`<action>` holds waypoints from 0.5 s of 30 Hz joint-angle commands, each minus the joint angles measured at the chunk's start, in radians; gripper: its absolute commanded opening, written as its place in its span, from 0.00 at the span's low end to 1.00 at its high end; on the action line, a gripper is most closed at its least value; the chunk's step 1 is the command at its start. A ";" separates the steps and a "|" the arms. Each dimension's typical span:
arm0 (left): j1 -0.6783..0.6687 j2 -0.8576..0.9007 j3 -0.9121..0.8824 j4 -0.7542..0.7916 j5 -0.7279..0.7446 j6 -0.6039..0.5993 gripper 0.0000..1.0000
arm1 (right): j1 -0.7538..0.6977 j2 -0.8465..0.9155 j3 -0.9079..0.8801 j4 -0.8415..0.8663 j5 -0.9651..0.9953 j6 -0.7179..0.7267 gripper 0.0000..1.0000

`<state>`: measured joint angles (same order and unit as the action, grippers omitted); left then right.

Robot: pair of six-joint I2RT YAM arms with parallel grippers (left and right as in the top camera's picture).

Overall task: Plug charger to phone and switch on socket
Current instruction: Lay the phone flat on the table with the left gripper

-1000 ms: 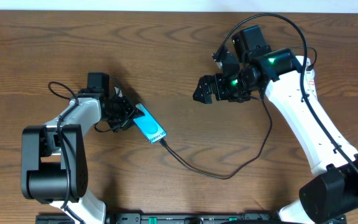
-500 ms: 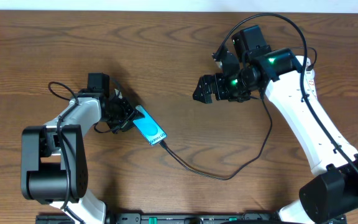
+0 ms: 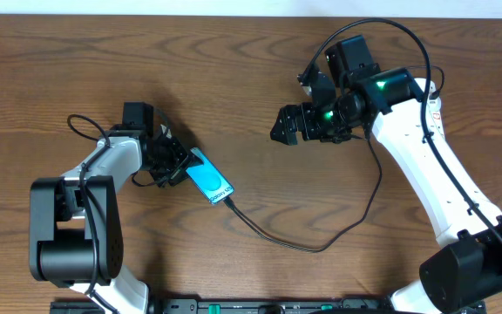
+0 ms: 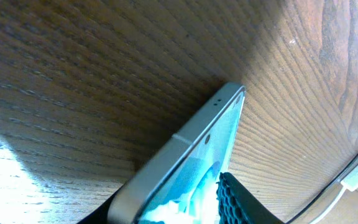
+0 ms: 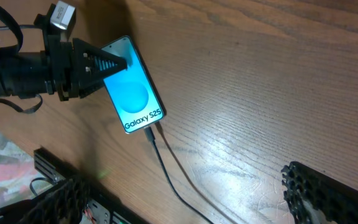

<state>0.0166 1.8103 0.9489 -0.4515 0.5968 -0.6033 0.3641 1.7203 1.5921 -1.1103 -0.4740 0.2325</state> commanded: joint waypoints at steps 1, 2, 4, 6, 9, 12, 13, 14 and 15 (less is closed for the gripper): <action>-0.002 0.007 -0.002 -0.015 -0.067 0.000 0.45 | 0.004 -0.025 0.012 0.000 0.000 -0.013 0.99; -0.002 0.007 -0.002 -0.015 -0.067 0.000 0.47 | 0.004 -0.025 0.012 0.000 0.000 -0.013 0.99; -0.002 0.007 -0.002 -0.015 -0.067 0.001 0.47 | 0.004 -0.025 0.012 0.000 0.000 -0.013 0.99; -0.002 0.007 -0.002 -0.015 -0.067 0.001 0.47 | 0.004 -0.025 0.012 0.000 0.000 -0.013 0.99; -0.002 0.007 -0.002 -0.016 -0.067 0.001 0.48 | 0.004 -0.025 0.012 0.000 0.001 -0.013 0.99; -0.002 0.007 -0.002 -0.020 -0.067 0.001 0.51 | 0.004 -0.025 0.012 0.000 0.001 -0.013 0.99; -0.002 0.007 -0.002 -0.024 -0.067 0.001 0.55 | 0.004 -0.025 0.012 0.000 0.000 -0.013 0.99; -0.002 0.007 -0.002 -0.029 -0.067 0.001 0.57 | 0.004 -0.025 0.012 0.000 0.001 -0.013 0.99; -0.002 0.007 -0.002 -0.034 -0.067 0.001 0.57 | 0.004 -0.025 0.012 0.000 0.001 -0.013 0.99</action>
<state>0.0158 1.8027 0.9554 -0.4648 0.5995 -0.6056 0.3641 1.7203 1.5921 -1.1103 -0.4740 0.2329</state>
